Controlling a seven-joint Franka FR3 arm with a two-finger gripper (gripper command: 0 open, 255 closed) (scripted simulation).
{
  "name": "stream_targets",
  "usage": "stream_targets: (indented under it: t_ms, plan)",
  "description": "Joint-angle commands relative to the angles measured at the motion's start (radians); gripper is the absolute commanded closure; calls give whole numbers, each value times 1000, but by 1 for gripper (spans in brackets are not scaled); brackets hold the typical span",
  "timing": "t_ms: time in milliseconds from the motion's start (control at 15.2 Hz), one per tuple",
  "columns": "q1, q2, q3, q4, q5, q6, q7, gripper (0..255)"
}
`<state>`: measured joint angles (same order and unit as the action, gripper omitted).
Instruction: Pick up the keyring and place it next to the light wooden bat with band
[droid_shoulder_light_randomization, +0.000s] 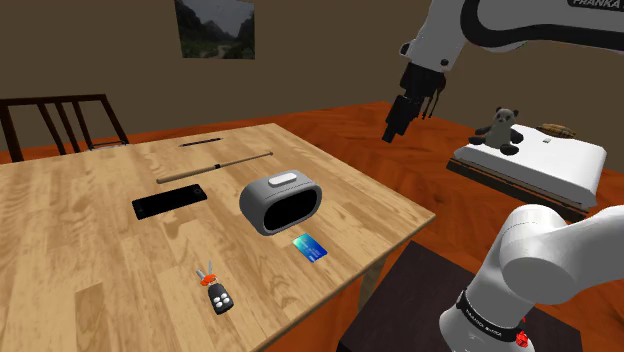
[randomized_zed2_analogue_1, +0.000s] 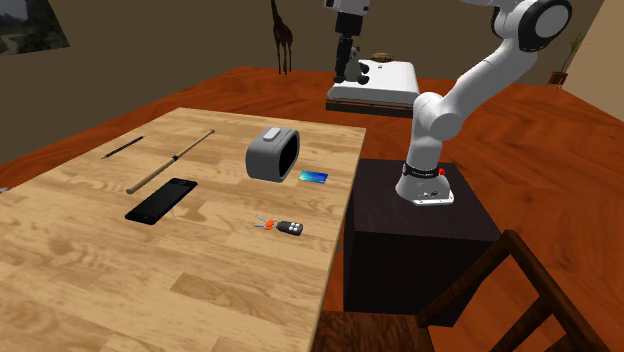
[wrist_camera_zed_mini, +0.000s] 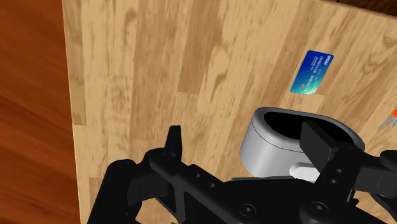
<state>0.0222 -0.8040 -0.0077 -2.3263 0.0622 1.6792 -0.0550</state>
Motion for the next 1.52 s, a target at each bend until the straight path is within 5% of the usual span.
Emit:
stream_targets:
  t_ms: [0,858,1452]
  plan:
    - [0,0,0,0,0,0,0,0]
    - [62,227,280,6,107,190,297,0]
    - [71,497,468,130,83,310,523,0]
